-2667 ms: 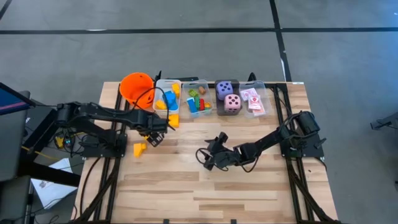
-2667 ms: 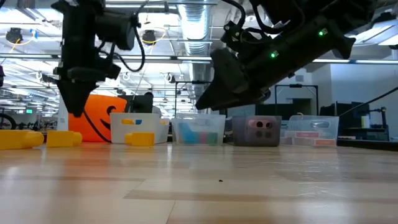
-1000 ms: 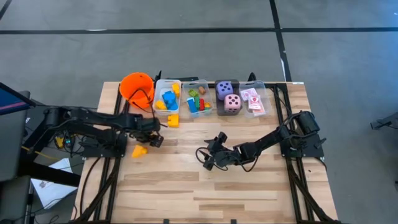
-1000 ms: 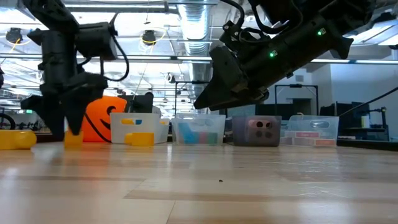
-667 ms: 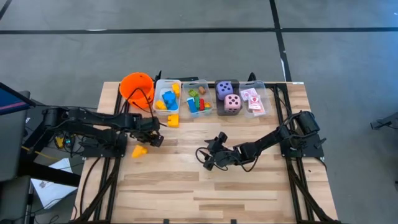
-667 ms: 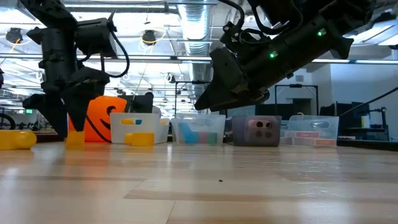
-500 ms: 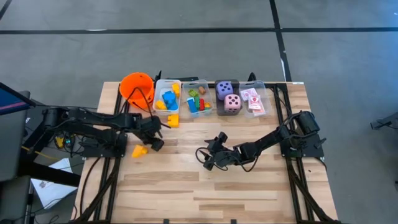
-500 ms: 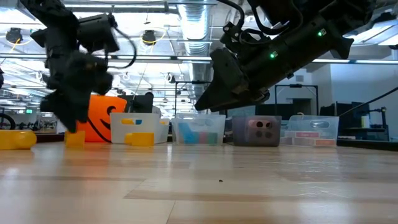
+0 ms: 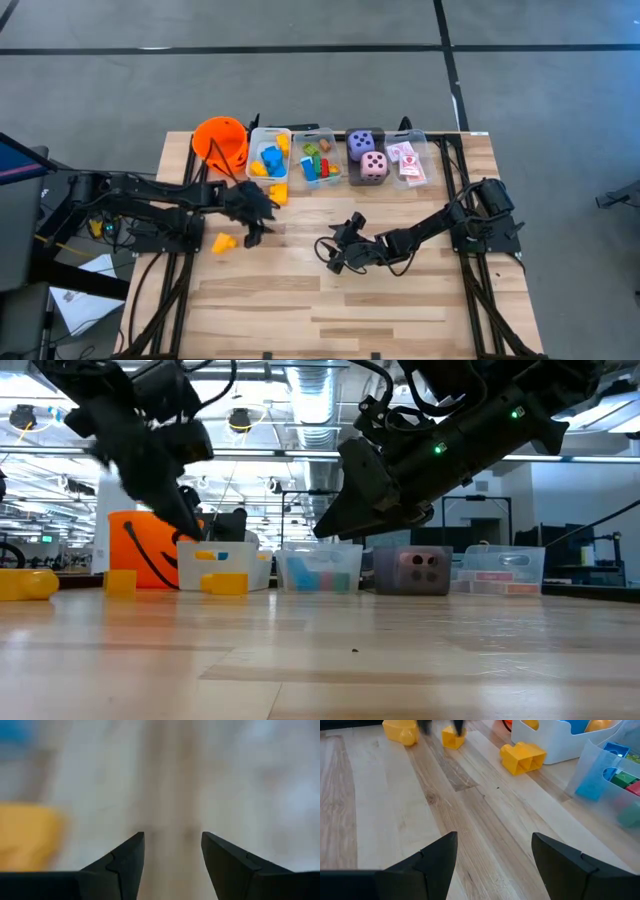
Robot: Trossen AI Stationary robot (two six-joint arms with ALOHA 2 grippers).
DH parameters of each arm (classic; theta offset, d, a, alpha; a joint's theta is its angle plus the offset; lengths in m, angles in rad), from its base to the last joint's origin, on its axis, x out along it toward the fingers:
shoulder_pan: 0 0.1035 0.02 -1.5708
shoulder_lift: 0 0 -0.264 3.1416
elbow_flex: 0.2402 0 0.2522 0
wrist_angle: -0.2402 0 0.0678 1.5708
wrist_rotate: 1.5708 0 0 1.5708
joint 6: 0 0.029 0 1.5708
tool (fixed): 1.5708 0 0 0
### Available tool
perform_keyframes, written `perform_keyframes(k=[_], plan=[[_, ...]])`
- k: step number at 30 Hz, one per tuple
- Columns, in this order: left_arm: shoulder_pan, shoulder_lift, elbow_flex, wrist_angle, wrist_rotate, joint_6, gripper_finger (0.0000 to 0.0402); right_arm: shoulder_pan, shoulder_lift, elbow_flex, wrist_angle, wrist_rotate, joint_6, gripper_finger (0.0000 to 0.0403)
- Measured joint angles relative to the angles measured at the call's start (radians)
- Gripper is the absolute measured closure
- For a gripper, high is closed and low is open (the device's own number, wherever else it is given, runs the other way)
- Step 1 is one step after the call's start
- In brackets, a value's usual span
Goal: Pick & Place Toys
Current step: Put the large yellow game piece into the white bin
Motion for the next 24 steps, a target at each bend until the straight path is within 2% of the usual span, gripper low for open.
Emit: perform_keyframes(k=[4, 7, 10, 14, 24], plan=[[0.002, 0.0, 0.0, -0.143, -0.201, 0.225, 0.021, 0.0, 0.0, 0.0, 0.0, 0.0, 0.0, 0.0154], [0.001, 0.0, 0.0, -0.234, -0.271, 0.392, 0.0204, -0.002, 0.0, 0.0, 0.0, 0.0, 0.0, 0.0154], [0.001, 0.0, 0.0, -0.293, -0.279, 0.521, 0.0197, -0.006, 0.0, 0.0, 0.0, 0.0, 0.0, 0.0154], [0.001, 0.0, 0.0, -0.34, -0.284, 0.619, 0.0187, -0.008, 0.0, 0.0, -0.006, 0.0, 0.0, 0.0154], [0.0, 0.0, 0.079, -0.616, -0.315, 0.675, 0.0167, -0.008, 0.0, 0.0, -0.011, 0.0, 0.0, 0.0154]])
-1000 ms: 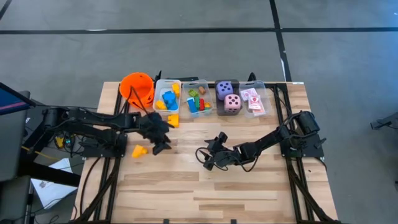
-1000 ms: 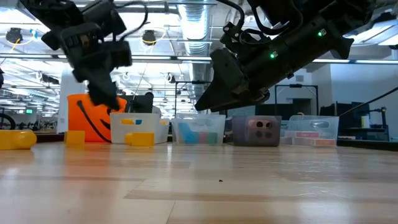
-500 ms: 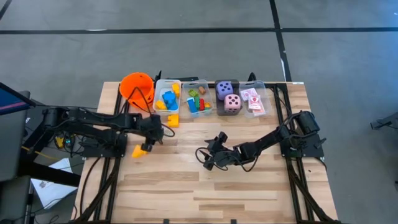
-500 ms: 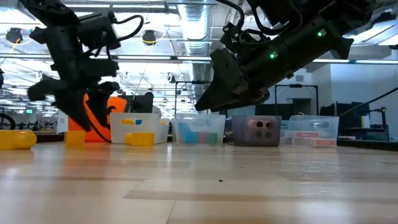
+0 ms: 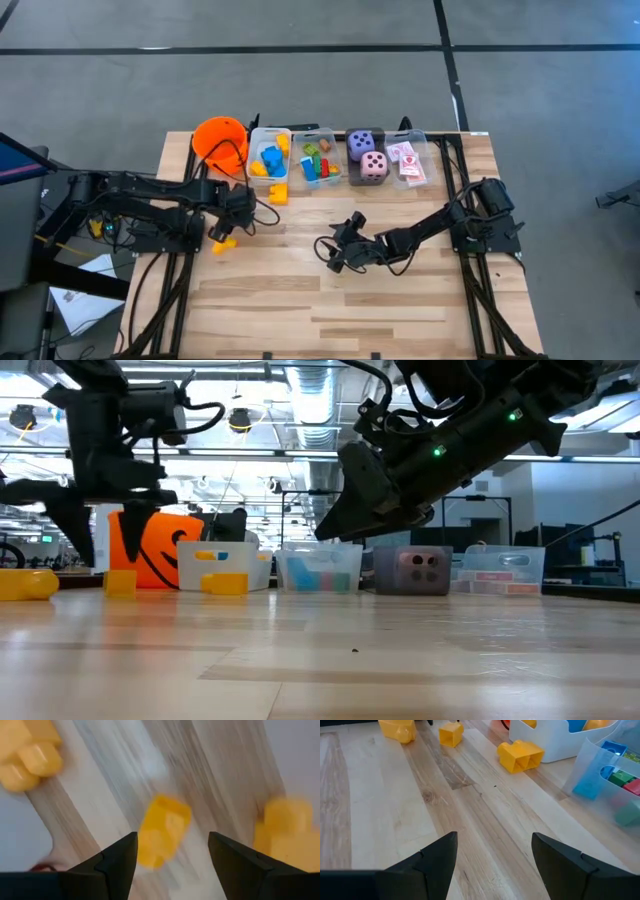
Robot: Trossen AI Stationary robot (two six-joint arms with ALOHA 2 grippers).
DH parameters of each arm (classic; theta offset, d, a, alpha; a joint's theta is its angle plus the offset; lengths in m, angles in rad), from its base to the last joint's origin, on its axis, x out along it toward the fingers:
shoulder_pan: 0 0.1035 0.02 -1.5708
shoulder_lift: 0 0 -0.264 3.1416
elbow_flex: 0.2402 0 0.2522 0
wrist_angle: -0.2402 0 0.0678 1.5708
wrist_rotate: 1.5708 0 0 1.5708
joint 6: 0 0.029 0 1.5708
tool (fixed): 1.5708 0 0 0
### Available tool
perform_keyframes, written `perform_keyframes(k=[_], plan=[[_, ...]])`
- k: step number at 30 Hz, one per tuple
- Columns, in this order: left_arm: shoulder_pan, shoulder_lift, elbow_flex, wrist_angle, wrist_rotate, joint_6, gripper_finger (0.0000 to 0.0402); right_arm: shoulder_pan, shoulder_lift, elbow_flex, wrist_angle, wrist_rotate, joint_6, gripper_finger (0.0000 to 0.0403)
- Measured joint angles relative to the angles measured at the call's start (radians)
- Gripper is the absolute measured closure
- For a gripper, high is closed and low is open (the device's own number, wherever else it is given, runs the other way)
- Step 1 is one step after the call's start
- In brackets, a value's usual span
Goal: Pick & Place Toys
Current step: Put the large yellow game piece into the white bin
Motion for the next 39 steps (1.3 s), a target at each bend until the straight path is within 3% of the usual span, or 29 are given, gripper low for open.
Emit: perform_keyframes(k=[6, 15, 26, 30, 34, 39], plan=[[-0.002, 0.0, 0.004, -0.112, -0.062, 0.172, 0.0165, 0.0, 0.0, 0.0, -0.001, 0.0, 0.0, 0.0154], [-0.002, 0.021, 0.004, 0.041, -0.083, 0.311, 0.0165, 0.0, 0.0, 0.0, -0.003, 0.0, 0.001, 0.0154], [-0.002, 0.177, 0.004, 0.082, -0.072, 0.321, 0.0166, 0.0, 0.0, 0.0, -0.003, 0.0, 0.002, 0.0154], [-0.002, 0.187, 0.004, 0.08, -0.071, 0.313, 0.0197, 0.0, 0.0, 0.0, -0.004, 0.0, 0.002, 0.0154], [-0.002, 0.186, 0.004, 0.078, -0.071, 0.261, 0.0272, 0.0, 0.0, 0.0, -0.004, 0.0, 0.002, 0.0154], [-0.002, 0.181, 0.004, 0.088, -0.072, 0.164, 0.0275, 0.0, 0.0, 0.0, -0.003, 0.0, 0.002, 0.0154]])
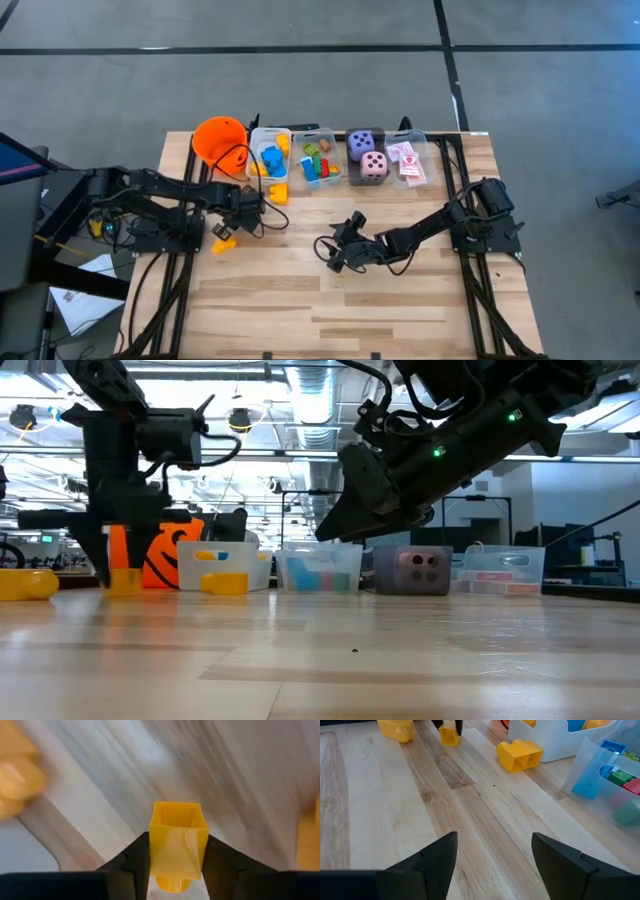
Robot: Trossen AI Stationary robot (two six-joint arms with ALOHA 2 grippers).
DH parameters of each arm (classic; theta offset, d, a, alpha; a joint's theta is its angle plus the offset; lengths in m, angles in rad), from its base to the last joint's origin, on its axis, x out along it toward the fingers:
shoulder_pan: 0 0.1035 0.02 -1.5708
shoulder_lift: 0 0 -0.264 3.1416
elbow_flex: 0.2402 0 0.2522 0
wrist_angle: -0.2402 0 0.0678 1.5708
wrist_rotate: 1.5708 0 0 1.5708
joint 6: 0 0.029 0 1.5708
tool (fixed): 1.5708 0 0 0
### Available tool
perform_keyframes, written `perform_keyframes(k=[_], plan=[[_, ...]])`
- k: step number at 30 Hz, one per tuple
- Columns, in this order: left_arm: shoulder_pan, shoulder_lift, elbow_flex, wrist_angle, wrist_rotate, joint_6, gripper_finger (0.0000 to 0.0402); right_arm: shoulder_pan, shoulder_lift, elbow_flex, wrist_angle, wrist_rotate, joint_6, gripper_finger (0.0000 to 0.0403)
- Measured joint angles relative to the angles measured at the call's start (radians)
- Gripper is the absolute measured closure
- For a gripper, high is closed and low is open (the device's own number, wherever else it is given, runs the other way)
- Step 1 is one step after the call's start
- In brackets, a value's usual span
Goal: Pick & Place Toys
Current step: Put the large yellow game piece into the white bin
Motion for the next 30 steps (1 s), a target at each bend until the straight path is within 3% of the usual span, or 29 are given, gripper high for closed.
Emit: perform_keyframes(k=[4, 8, 13, 17, 19, 25, 30], plan=[[0.0, -0.041, 0.012, 0.118, 0.092, -0.145, 0.0275, 0.0, 0.0, 0.0, 0.01, 0.002, -0.034, 0.0154], [0.0, -0.128, 0.025, 0.343, 0.175, -0.311, 0.0275, 0.002, 0.0, 0.0, 0.05, 0.004, -0.106, 0.0154], [0.0, -0.234, 0.026, 0.619, 0.228, -0.54, 0.0275, 0.004, -0.001, 0.0, 0.179, 0.004, -0.231, 0.0154], [0.0, -0.292, 0.026, 0.707, 0.245, -0.694, 0.0275, 0.008, -0.002, 0.001, 0.262, 0.004, -0.387, 0.0154], [0.0, -0.313, 0.026, 0.721, 0.176, -0.723, 0.0275, 0.01, -0.002, 0.001, 0.293, 0.004, -0.446, 0.0154], [0.07, -0.318, 0.026, 0.717, -0.193, -0.713, 0.0275, 0.001, -0.003, 0.001, 0.357, 0.003, -0.446, 0.0154], [0.198, -0.228, 0.024, 0.721, -0.301, -0.712, 0.0275, 0.001, -0.003, 0.001, 0.364, 0.003, -0.379, 0.0154]])
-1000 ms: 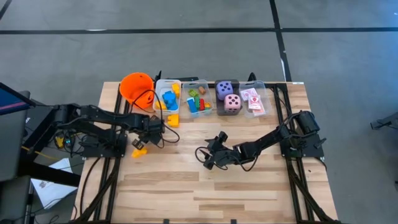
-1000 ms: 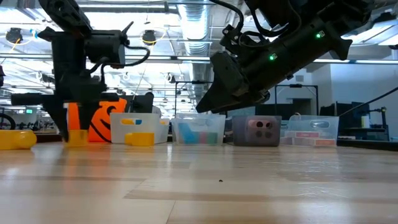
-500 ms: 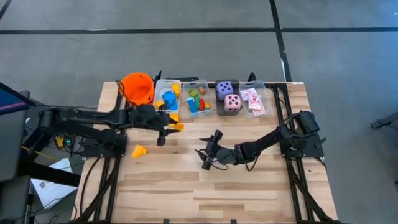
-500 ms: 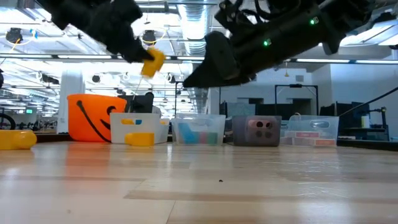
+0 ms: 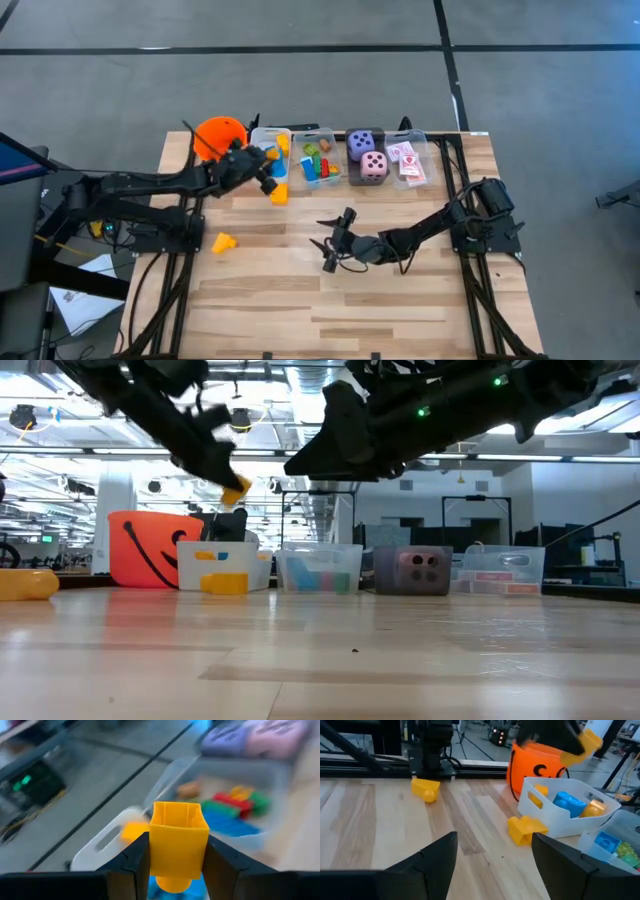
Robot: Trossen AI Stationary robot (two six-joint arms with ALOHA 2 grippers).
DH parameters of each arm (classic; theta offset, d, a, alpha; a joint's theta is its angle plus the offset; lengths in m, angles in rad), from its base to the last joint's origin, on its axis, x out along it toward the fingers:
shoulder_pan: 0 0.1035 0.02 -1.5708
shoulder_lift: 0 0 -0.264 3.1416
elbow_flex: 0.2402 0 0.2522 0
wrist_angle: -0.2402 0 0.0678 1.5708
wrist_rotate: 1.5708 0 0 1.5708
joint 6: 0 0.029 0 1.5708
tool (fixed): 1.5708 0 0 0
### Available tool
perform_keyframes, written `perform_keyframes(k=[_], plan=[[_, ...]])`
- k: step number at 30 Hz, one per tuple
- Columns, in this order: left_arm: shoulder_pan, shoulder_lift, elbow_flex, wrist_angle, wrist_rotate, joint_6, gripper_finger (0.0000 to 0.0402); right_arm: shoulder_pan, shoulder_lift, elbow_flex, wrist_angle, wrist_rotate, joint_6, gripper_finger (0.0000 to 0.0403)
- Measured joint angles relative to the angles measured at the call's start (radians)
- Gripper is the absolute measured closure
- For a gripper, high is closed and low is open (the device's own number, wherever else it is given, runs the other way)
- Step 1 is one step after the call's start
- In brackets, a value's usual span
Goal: Pick & Place Toys
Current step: Put the large yellow game piece into the white bin
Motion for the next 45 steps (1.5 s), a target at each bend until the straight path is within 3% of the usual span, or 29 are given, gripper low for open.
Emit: perform_keyframes(k=[3, 7, 11, 13, 19, 21, 26, 32, 36, 41, 45], plan=[[0.077, 0.056, 0.0, 0.017, -0.017, -0.002, 0.0247, 0.004, 0.0, 0.0, -0.014, -0.001, 0.002, 0.0154], [0.152, 0.1, 0.0, 0.037, -0.022, -0.017, 0.0151, 0.018, 0.0, 0.0, -0.023, -0.001, -0.003, 0.0154], [0.169, 0.109, 0.0, 0.025, 0.011, -0.056, 0.0084, 0.029, 0.0, 0.0, -0.044, -0.001, -0.003, 0.0154], [0.166, 0.105, 0.0, 0.006, 0.098, -0.057, 0.0064, 0.03, 0.0, 0.0, -0.056, -0.001, -0.005, 0.0154], [0.133, 0.091, 0.001, -0.123, 0.594, -0.057, 0.0045, 0.033, 0.0, 0.0, -0.101, 0.0, 0.018, 0.0154], [0.101, 0.092, 0.001, -0.173, 0.649, -0.053, 0.0047, 0.033, 0.0, 0.0, -0.11, 0.0, 0.023, 0.0154], [-0.006, 0.095, 0.0, -0.296, 0.588, 0.003, 0.0054, 0.033, 0.0, 0.0, -0.134, 0.0, 0.046, 0.0154], [-0.123, 0.095, 0.0, -0.465, 0.525, -0.074, 0.0052, 0.033, 0.0, 0.0, -0.137, 0.0, 0.047, 0.0154], [-0.192, 0.095, 0.0, -0.634, 0.522, -0.281, 0.0049, 0.033, 0.0, 0.0, -0.137, 0.0, 0.048, 0.0154], [-0.256, 0.095, 0.0, -0.75, 0.525, -0.735, 0.0052, 0.033, 0.0, 0.0, -0.137, 0.0, 0.048, 0.0154], [-0.307, 0.095, 0.0, -0.852, 0.553, -0.835, 0.0058, 0.033, 0.0, 0.0, -0.137, 0.0, 0.05, 0.0154]])
